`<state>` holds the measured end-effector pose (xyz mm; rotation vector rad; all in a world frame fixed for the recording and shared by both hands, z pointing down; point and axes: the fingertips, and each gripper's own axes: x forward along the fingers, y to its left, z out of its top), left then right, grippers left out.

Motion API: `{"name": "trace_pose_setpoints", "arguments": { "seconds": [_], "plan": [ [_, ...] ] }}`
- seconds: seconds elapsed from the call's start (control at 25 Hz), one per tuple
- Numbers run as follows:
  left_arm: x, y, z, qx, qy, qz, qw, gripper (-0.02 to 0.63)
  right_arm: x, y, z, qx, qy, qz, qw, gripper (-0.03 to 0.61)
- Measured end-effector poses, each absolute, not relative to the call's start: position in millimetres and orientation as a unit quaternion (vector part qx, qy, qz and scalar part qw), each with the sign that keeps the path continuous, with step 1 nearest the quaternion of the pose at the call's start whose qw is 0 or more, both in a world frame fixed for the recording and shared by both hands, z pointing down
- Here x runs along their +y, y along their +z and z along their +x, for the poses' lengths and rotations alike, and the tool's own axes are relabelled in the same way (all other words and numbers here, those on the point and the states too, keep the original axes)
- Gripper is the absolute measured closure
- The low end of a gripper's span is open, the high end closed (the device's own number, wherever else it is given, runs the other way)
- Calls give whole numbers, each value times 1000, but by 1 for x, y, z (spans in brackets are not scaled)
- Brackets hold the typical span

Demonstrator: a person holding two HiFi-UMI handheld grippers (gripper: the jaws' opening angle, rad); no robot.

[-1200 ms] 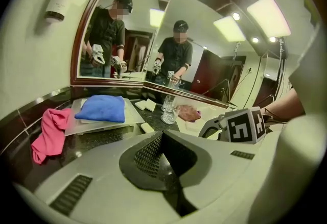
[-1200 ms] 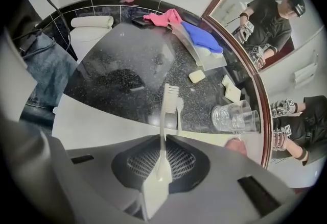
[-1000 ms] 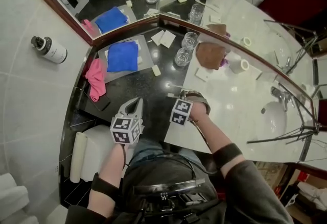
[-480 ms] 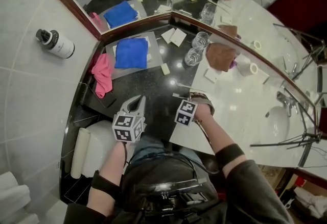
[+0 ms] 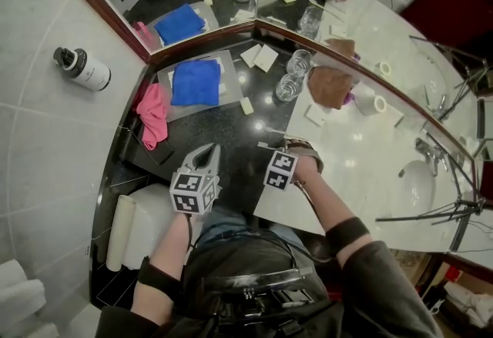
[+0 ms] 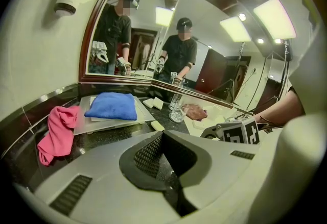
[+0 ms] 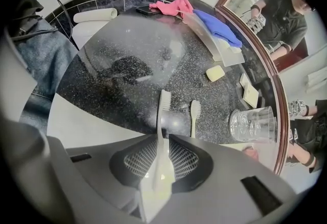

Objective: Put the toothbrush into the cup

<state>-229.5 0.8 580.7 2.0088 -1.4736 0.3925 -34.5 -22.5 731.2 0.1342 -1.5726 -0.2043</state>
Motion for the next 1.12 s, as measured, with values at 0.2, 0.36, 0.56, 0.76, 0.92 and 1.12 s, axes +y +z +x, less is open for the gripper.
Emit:
{"name": "trace_pose_setpoints", "arguments": {
  "seconds": [0.2, 0.36, 0.56, 0.76, 0.92, 1.12],
  "plan": [
    [-3, 576, -225, -556, 146, 762, 299, 612, -21, 722, -33, -717, -75, 61, 690, 485],
    [-5, 570, -218, -553, 145, 766, 294, 612, -20, 706, -29, -733, -60, 71, 674, 485],
    [-12, 561, -208, -548, 146, 773, 282, 612, -36, 663, -25, -777, -24, 127, 617, 486],
    [-17, 548, -196, -544, 148, 781, 270, 612, -52, 608, -9, -825, 36, 207, 524, 536],
    [-19, 540, -182, -536, 152, 788, 261, 612, -63, 569, 15, -852, 90, 281, 432, 558],
    [-20, 531, -159, -524, 159, 799, 249, 612, -71, 526, 52, -868, 150, 367, 298, 558]
  ]
}}
